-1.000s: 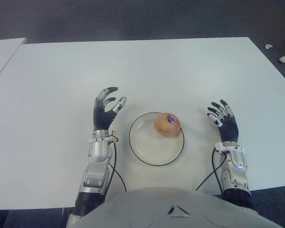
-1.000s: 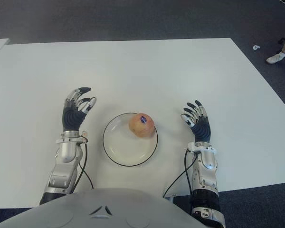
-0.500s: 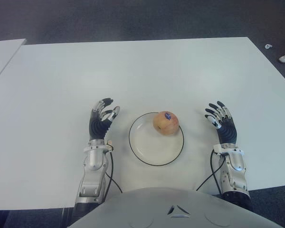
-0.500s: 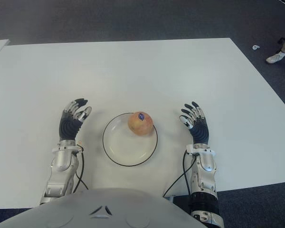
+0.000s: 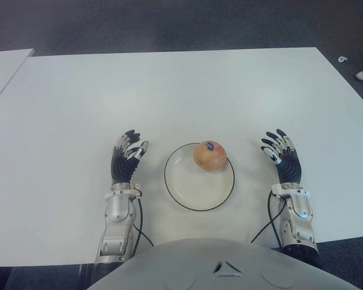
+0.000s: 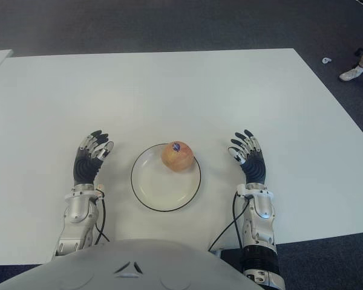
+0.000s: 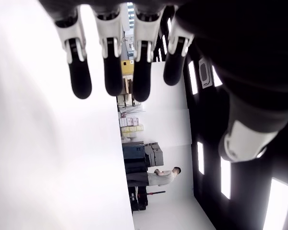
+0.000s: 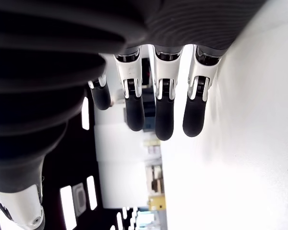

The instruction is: Put the apples into the plate.

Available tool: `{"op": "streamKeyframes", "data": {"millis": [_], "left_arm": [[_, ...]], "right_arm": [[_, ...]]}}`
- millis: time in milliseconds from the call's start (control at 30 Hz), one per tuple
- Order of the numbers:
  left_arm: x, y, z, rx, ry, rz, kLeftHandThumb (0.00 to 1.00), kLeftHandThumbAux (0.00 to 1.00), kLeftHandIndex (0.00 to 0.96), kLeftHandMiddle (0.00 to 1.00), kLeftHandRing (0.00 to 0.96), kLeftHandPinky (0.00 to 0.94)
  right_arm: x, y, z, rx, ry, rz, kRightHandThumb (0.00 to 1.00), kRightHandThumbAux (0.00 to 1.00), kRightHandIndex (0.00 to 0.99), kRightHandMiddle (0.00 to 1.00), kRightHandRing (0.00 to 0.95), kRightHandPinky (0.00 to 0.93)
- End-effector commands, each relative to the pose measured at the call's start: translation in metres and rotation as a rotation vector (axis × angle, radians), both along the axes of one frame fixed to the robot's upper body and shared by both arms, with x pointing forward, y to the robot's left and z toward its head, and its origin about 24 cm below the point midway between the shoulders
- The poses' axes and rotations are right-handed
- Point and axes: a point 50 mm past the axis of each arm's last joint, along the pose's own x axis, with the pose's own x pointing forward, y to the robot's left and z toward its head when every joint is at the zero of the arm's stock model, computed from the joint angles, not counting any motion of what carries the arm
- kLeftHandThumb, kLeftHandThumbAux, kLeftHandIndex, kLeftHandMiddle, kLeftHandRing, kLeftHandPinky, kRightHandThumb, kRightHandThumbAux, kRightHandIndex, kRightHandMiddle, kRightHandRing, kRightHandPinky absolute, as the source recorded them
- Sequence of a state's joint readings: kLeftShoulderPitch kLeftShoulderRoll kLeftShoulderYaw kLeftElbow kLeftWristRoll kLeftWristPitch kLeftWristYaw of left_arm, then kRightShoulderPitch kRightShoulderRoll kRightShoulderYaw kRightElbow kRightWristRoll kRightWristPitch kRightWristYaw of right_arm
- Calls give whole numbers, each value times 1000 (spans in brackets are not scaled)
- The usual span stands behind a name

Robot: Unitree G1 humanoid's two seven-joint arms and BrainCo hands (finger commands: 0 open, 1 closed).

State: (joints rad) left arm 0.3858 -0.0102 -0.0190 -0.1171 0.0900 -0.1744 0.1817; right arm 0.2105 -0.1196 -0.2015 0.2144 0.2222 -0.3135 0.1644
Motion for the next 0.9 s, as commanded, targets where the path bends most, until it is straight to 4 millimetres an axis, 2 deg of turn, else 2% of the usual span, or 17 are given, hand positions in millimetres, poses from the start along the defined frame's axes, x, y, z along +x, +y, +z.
{"op": "streamKeyframes", "data": {"millis": [33,533,900], "left_arm": [[-7,2,-15,-10,77,-21,247,634,212,270,296,318],[-17,3,-31,-16,183,-59,265,621,167,237,255,279],[-16,4,-44,-47,235,-39,289,640,153,242,267,292]], "right_arm": [[-20,5,-28,33,179,-5,412,663,123,237,261,307],[-23,4,-28,23,173,2,419,646,109,218,242,284],[-22,2,-30,17,179,12,422,656,93,208,246,289]]}}
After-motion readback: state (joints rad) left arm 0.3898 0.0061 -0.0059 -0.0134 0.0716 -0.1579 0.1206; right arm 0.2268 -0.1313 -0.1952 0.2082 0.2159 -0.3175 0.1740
